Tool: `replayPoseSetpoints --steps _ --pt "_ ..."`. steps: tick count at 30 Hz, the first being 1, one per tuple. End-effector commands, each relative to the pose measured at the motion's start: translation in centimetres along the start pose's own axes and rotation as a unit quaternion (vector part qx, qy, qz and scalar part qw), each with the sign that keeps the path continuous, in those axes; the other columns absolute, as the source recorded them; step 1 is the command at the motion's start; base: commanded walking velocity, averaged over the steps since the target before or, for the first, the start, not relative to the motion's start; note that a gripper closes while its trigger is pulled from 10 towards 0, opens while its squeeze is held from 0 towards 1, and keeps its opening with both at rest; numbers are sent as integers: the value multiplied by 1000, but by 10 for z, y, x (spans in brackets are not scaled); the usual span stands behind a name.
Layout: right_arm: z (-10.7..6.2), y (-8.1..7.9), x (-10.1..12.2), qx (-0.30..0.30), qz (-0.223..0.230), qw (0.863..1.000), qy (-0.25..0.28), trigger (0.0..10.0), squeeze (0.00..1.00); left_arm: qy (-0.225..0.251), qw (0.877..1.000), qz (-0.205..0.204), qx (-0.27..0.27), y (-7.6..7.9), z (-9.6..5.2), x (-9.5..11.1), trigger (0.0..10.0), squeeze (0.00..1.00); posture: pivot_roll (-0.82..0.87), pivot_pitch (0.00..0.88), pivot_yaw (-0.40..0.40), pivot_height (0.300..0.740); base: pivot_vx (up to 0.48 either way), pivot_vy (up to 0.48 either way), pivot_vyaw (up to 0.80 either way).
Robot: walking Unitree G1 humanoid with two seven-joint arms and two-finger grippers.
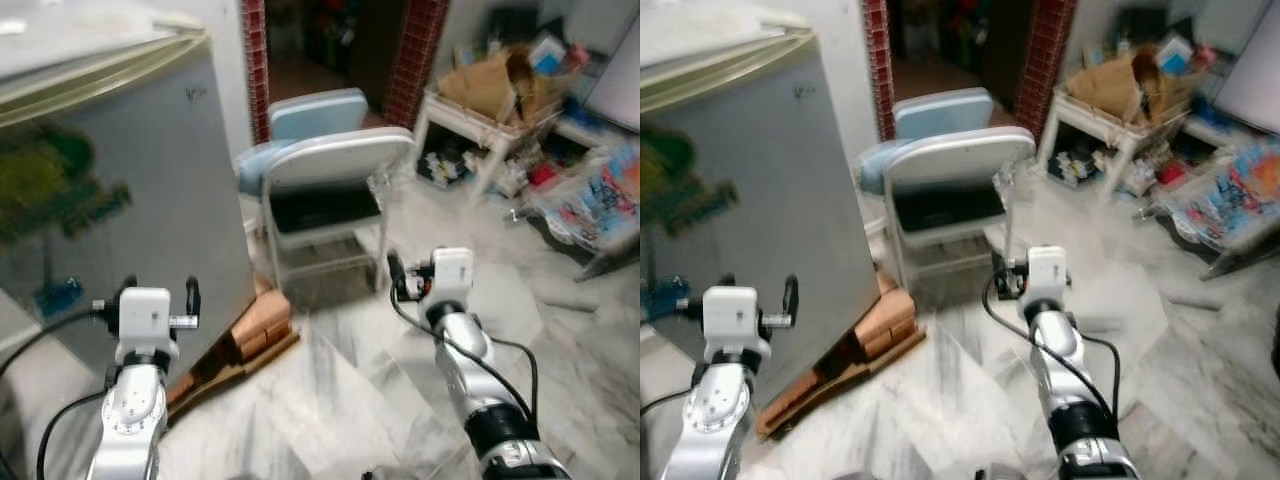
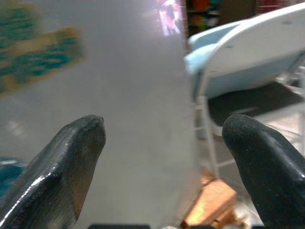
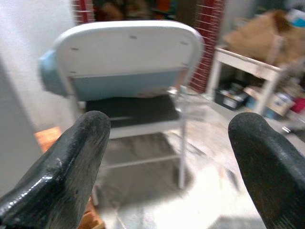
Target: Restocking fridge
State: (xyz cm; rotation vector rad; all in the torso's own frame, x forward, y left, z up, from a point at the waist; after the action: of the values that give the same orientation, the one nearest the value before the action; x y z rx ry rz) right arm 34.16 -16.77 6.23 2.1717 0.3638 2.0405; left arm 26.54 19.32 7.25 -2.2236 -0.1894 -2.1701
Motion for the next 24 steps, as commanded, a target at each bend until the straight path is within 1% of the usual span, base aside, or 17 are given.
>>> replayPoseSetpoints --steps 1,4,6,11,16,17,24 --pt "-1 5 -4 -9 1 1000 -10 10000 0 1 1000 0 -11 5 1 2 10000 0 35 10 25 740 0 480 -600" --pt "0 4 -3 -9 0 1000 -10 10000 0 3 1000 0 -15 6 2 3 10000 0 36 11 26 740 0 395 -600" --pt "1 4 -3 -9 0 1000 -10 10000 0 6 1000 6 -17 6 2 4 10000 0 38 13 27 740 0 0 -594" --pt "2 3 -2 -8 -1 1000 -10 10000 0 8 1000 6 -20 8 3 6 10000 0 45 15 25 740 0 0 -591" --pt "3 2 -2 -6 -2 1000 -11 10000 0 5 1000 -3 -30 12 3 6 10000 0 46 18 23 740 0 0 -768" --pt "3 2 -1 -5 -2 1000 -11 10000 0 0 999 -14 -31 13 3 5 10000 0 46 20 22 740 0 0 -800" --pt "5 0 0 -2 -3 1000 -10 10000 0 -2 999 -14 -33 15 1 4 10000 0 47 22 24 740 0 0 -800"
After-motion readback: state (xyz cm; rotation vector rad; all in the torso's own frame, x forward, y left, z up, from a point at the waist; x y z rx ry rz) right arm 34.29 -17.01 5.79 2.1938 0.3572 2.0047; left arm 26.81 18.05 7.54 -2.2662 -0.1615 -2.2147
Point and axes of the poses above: a point about 5 cm out from each wrist's last joint towards the gripper, its own z axis pointing out of the wrist towards the gripper, its own x axis along the axis of the wrist's last joint, y = z × x, the point moved 3 cm from there along z, pointing out of the wrist towards the gripper, and after that the axes turned 14 degrees about -z, right-handed, at the moved point
